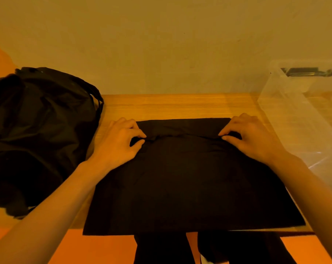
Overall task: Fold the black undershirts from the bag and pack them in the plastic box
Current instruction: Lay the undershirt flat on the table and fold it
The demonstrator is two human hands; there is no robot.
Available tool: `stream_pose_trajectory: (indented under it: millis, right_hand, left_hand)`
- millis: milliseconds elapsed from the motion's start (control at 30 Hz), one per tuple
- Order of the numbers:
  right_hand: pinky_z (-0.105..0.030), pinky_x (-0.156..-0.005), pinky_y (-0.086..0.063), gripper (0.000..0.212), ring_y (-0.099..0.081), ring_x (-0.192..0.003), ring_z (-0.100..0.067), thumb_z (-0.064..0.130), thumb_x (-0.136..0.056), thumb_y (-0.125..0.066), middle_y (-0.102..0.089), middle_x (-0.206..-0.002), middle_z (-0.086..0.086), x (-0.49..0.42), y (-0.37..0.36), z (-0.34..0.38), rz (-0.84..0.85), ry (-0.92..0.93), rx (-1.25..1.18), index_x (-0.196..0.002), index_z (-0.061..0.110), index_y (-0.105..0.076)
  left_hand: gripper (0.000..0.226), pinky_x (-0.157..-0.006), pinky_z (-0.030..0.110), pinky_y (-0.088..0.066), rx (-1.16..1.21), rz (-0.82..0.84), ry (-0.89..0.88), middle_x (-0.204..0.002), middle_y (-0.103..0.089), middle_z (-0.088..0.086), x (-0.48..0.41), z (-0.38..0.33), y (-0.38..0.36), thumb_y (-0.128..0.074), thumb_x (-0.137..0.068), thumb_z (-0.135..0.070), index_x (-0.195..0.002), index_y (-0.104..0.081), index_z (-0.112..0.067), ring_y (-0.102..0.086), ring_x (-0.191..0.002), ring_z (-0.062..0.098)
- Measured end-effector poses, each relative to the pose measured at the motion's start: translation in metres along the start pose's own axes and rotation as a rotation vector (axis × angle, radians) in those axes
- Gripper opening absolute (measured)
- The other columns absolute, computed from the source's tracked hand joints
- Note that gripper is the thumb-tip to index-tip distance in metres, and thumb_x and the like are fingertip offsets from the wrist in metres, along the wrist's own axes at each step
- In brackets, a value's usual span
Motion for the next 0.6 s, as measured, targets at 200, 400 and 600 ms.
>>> stream_pose_trajectory:
  millis: [200,400,600]
  right_hand:
    - [-0.032,-0.094,-0.037,0.026,-0.056,-0.111,-0.025,0.011,-0.091,-0.062,-0.066,-0.112,-0.005,-0.018,0.023,0.029,-0.243,-0.086,-0.081,-0.112,0.019,-0.074]
    - [-0.043,-0.124,0.005,0.069,0.008,-0.155,-0.024,0.055,-0.105,-0.01,0.0,-0.169,-0.009,-0.064,-0.064,0.047,0.203,-0.21,0.179,-0.162,0.016,-0.004]
    - [-0.043,-0.125,0.006,0.077,0.014,-0.153,-0.014,0.063,-0.096,0.004,0.008,-0.169,0.0,-0.036,-0.06,-0.005,0.185,-0.279,0.215,-0.16,0.021,0.006]
  left_hand:
    - [0.032,-0.098,0.028,-0.044,0.205,-0.166,0.191,-0.13,-0.06,-0.001,-0.011,-0.003,0.025,-0.057,-0.099,-0.017,-0.13,-0.065,-0.018,-0.055,-0.121,0.016]
    - [0.07,-0.124,0.035,0.004,-0.047,0.389,0.232,-0.169,0.012,0.002,-0.043,-0.013,-0.052,-0.015,-0.106,-0.055,-0.162,0.005,-0.019,0.013,-0.155,0.016]
    - [0.074,-0.125,0.035,0.01,-0.185,0.351,0.282,-0.166,0.023,-0.003,-0.013,0.022,-0.06,-0.003,-0.099,-0.065,-0.159,0.015,-0.026,0.024,-0.151,0.01]
Point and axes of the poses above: each hand's wrist, its own x-axis away from the middle knuckle, its own y-axis out of the back of the hand, z = x × y, the point moved 9 cm from there along -x, towards the middle knuckle
